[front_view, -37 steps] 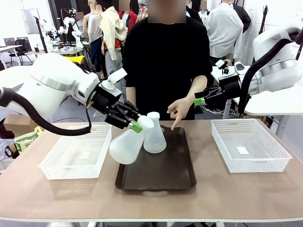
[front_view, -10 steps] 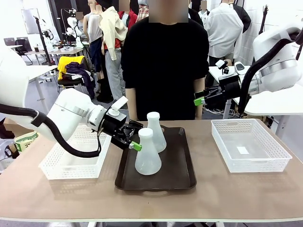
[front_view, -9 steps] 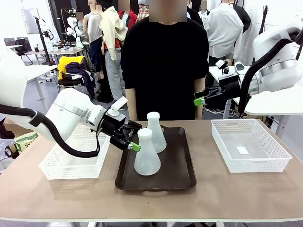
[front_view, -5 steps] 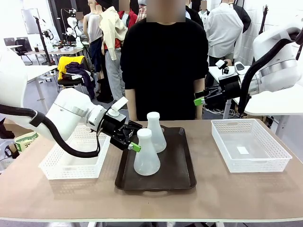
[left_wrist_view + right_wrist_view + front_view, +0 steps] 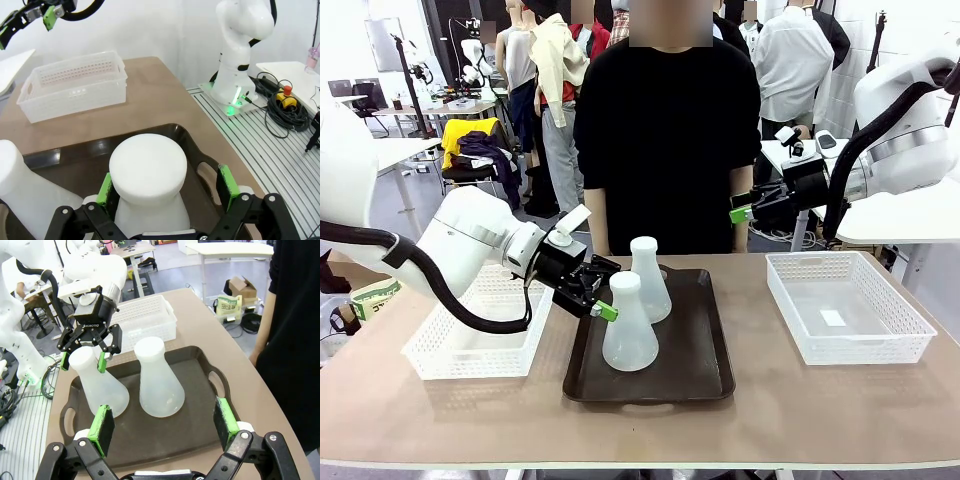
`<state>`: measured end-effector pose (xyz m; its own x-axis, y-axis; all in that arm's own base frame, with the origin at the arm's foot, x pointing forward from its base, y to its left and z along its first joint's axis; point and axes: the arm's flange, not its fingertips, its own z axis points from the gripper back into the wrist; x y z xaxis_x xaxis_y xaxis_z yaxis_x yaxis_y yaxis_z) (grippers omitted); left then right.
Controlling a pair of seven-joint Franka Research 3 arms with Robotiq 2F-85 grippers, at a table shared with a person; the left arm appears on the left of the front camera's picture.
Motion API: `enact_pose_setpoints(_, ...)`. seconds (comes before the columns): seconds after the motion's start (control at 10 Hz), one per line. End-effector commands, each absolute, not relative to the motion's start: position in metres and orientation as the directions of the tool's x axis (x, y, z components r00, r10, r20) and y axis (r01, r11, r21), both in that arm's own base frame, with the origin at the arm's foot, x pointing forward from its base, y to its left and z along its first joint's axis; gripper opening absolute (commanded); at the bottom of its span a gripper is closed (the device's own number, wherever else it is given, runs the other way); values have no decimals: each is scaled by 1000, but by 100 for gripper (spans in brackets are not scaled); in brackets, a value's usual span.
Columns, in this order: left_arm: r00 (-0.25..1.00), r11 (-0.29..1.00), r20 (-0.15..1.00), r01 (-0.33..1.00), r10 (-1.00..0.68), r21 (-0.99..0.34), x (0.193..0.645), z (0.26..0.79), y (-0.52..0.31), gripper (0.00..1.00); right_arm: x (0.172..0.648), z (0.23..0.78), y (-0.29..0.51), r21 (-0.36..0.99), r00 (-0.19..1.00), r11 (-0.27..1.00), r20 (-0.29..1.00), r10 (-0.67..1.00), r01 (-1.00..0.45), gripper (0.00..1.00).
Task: Prepare the laboratory tools.
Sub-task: Place the picked Big flask upright in the Handle tray as directed by the person.
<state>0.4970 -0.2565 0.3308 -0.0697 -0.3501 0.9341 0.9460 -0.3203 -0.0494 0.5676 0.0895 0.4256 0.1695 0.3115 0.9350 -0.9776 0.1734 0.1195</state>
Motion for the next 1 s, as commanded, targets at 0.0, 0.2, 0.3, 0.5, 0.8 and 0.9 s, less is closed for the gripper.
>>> enact_pose_setpoints(0.0, -78, -322, 940, 946, -333, -35, 498, 331, -257, 100, 568, 426, 90, 124, 175, 173, 933, 315, -977, 100)
enact_pose_setpoints(0.2, -78, -322, 940, 946, -333, -35, 498, 331, -257, 100, 568, 426, 90, 124, 175, 173, 933, 315, -977, 100)
enact_pose_setpoints(0.3, -78, -322, 940, 946, -333, -35, 498, 331, -257, 100, 568, 426, 90, 124, 175, 173, 933, 315, -977, 100)
enact_pose_setpoints(0.5, -78, -322, 940, 946, -333, -35, 498, 331, -257, 100, 568, 426, 90, 124, 175, 173, 933, 315, -977, 100)
enact_pose_setpoints(0.8, -78, -322, 940, 946, -333, -35, 498, 331, -257, 100, 568, 426, 90, 124, 175, 173, 933, 315, -977, 100)
enact_pose_setpoints(0.9, -78, -322, 940, 946, -333, -35, 498, 331, -257, 100, 568, 426, 90, 124, 175, 173, 933, 315, -977, 100)
